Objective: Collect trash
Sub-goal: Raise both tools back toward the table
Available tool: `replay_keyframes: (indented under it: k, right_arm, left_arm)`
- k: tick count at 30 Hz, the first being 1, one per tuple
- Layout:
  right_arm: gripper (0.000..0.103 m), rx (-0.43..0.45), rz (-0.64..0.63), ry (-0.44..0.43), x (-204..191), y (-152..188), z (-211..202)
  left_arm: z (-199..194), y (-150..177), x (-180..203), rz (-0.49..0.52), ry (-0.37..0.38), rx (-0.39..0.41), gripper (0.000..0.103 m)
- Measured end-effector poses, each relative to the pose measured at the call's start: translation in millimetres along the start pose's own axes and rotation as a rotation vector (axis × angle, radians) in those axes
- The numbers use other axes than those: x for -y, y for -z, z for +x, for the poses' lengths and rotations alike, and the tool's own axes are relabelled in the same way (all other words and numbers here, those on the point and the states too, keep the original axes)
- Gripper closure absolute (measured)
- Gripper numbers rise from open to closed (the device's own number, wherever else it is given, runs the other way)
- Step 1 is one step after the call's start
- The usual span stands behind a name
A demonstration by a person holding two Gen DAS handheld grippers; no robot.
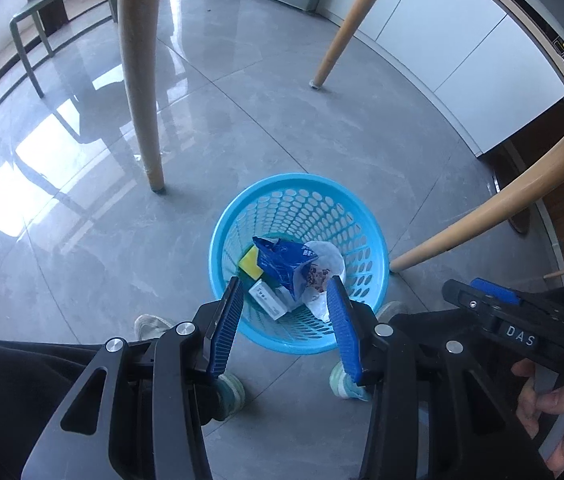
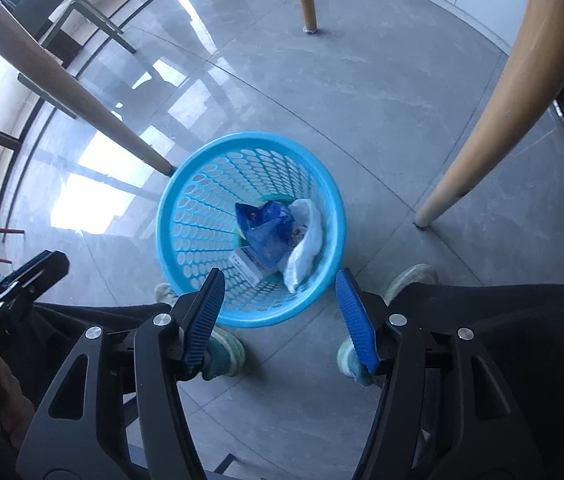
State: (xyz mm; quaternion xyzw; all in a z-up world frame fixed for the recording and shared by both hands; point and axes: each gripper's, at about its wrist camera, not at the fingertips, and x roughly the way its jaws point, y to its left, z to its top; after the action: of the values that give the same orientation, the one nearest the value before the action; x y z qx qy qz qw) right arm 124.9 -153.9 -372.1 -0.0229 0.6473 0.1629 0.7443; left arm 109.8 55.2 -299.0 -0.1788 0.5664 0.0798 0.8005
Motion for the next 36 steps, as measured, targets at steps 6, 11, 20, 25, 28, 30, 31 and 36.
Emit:
replay_keyframes:
  k: [6, 11, 20, 25, 28, 30, 31, 36]
  right_arm:
    - [0.037, 0.028, -0.039, -0.020, -5, 16, -35]
    - [0.030, 0.058, -0.046, -0.034, -2, 39, -67]
    - [0.016, 0.202, -0.121, -0.058, -3, 80, -133]
    - [0.010, 0.246, -0.159, -0.125, -2, 94, -160]
    - [0.010, 0.289, -0.190, -0.116, -7, 101, -180]
    - [0.010, 0.329, -0.219, -0.111, -12, 107, -196]
    - [0.010, 0.347, -0.231, -0.109, -14, 109, -204]
    - [0.009, 0.422, -0.289, -0.132, -26, 114, -242]
  left_arm:
    - [-27, 12, 11, 0.070, -0.019, 0.037, 0.052]
    - [-49, 25, 7, 0.063, 0.011, 0.050, 0.051]
    - [-94, 54, 5, 0.056, 0.005, 0.121, 0.039]
    - [-131, 67, -2, 0.039, 0.016, 0.199, 0.032]
    - [-151, 71, -10, 0.002, 0.032, 0.233, 0.029]
    - [-164, 72, -14, -0.018, 0.042, 0.256, 0.028]
    - [-170, 72, -14, -0.022, 0.046, 0.271, 0.027]
    - [-199, 71, -9, 0.016, 0.052, 0.339, 0.020]
